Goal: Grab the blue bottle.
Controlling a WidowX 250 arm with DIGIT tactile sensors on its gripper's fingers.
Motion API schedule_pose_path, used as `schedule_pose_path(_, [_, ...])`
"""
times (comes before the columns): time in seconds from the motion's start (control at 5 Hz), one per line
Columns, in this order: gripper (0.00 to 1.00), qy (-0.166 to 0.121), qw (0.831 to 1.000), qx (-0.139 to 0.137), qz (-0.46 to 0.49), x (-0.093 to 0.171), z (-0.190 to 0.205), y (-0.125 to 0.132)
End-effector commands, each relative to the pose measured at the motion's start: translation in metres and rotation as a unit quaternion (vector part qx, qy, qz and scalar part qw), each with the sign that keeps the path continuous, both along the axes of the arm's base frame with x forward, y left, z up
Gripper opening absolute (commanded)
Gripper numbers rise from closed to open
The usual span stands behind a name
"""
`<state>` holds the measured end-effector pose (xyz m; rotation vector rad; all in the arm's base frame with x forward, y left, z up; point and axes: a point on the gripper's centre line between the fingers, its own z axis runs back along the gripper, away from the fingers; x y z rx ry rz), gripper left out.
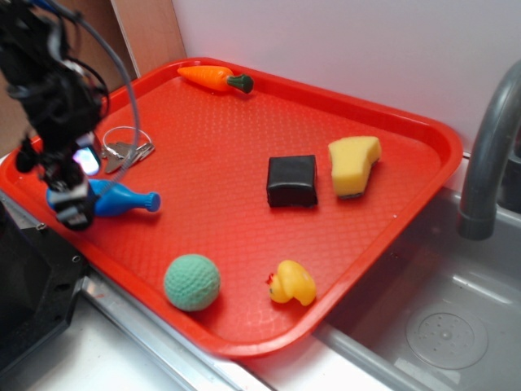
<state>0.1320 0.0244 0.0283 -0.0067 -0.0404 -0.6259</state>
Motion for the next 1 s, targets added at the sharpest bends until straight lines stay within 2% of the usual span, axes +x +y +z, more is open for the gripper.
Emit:
schedule_pose_path(0.0, [0.00,0.030,0.999,0.036,0.023,0.018,-0.026,-0.010])
schedule_pose_path(0.2, [0.00,0.009,0.997,0.028,0.069,0.020,-0.005,-0.008])
schedule_pose_path(0.4, [0.00,-0.003,0.981,0.032,0.192,0.025,0.045,-0.008])
schedule_pose_path(0.6, [0.00,-0.020,0.954,0.023,0.298,0.030,0.095,-0.010])
schedule_pose_path(0.8, [0.00,0.012,0.912,0.003,0.409,0.037,0.135,-0.006])
